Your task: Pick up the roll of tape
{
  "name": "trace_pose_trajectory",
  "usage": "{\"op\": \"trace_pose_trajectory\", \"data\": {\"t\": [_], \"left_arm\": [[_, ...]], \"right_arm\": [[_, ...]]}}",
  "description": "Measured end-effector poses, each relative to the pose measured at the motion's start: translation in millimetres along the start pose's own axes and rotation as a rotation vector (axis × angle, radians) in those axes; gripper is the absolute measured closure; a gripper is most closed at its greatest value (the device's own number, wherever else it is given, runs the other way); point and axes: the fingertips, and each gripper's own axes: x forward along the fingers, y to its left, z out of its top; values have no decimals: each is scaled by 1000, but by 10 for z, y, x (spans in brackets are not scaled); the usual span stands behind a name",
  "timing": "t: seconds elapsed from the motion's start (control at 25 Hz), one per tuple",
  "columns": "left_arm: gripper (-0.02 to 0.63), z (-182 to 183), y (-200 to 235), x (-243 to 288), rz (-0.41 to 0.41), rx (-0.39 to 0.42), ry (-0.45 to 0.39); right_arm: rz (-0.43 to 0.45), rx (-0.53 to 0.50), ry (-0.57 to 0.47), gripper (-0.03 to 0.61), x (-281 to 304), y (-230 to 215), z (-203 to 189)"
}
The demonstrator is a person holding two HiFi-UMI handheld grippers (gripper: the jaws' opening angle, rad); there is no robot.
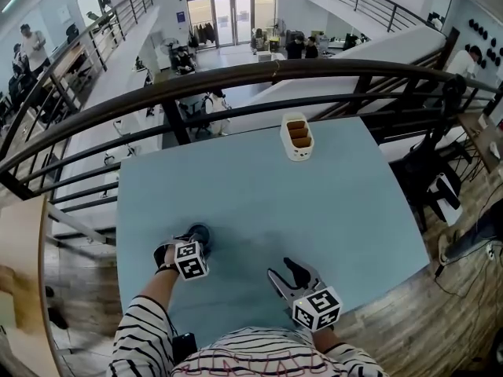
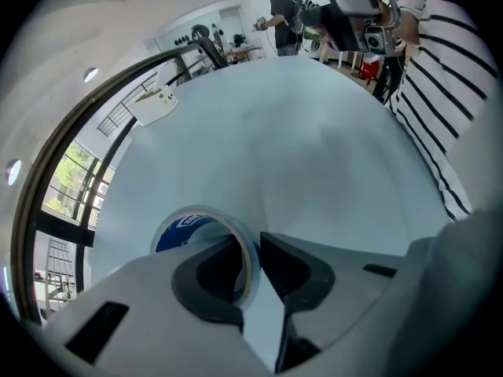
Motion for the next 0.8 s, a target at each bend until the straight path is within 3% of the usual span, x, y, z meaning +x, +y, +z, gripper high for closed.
{"op": "trace_pose_trajectory", "data": {"t": [0.36, 0.8], "left_arm": [[531, 25, 3, -150, 81, -27, -36], [532, 275, -12, -741, 232, -117, -230]], "right_arm": [[2, -13, -20, 368, -78, 93, 72], [-34, -22, -11, 368, -264, 277, 49]]}}
